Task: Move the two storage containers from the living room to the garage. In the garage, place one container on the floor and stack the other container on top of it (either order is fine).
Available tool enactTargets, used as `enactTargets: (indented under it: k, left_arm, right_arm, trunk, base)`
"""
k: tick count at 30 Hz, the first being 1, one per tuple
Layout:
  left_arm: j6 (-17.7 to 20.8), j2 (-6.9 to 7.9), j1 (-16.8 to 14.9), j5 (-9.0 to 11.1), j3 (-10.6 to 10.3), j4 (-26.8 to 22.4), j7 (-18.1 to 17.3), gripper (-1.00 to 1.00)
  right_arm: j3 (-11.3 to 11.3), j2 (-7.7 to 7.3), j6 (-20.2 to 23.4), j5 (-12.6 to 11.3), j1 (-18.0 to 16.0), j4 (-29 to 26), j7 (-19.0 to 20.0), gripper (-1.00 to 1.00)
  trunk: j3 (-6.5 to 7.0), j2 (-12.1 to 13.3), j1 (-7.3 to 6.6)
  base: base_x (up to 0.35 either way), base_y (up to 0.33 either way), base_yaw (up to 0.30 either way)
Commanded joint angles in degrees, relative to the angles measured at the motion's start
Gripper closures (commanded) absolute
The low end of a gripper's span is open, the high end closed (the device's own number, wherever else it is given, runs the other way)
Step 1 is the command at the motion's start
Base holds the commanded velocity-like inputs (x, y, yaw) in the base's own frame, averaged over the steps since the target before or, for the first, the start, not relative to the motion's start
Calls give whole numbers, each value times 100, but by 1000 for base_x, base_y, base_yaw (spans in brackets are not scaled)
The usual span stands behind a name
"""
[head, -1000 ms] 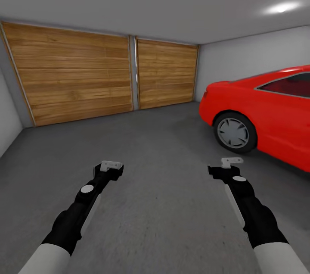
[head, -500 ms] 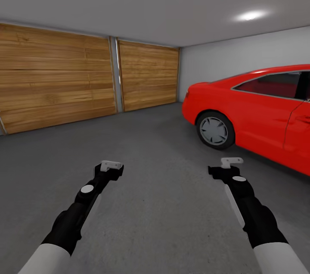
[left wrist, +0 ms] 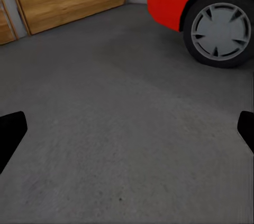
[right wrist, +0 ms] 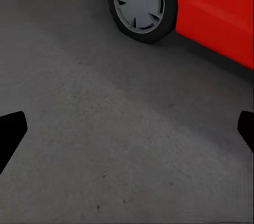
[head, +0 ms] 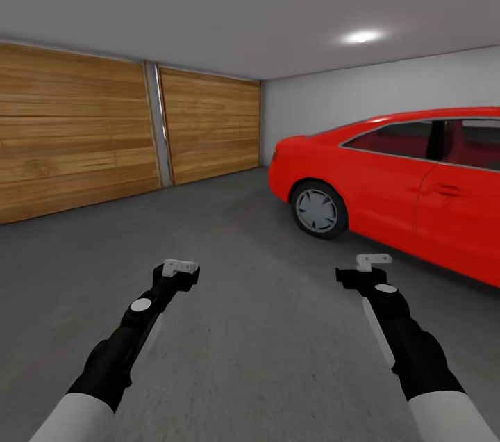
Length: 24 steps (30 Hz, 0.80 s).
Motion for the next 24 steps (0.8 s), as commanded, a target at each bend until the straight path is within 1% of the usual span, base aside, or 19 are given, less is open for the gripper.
enactTargets:
  k: [1, 24]
  left_arm:
    - [34, 5, -2, 3, -6, -10, -6, -100]
    - [35, 5, -2, -8, 6, 132, -8, -100]
  right_arm:
    - [8, -1, 31, 3, -5, -5, -19, -100]
    - [9, -1, 25, -4, -5, -5, -19, -100]
  trunk:
    - [16, 38, -23]
    - [529, 960, -528]
  base:
    - [0, 0, -253]
    - [0, 0, -248]
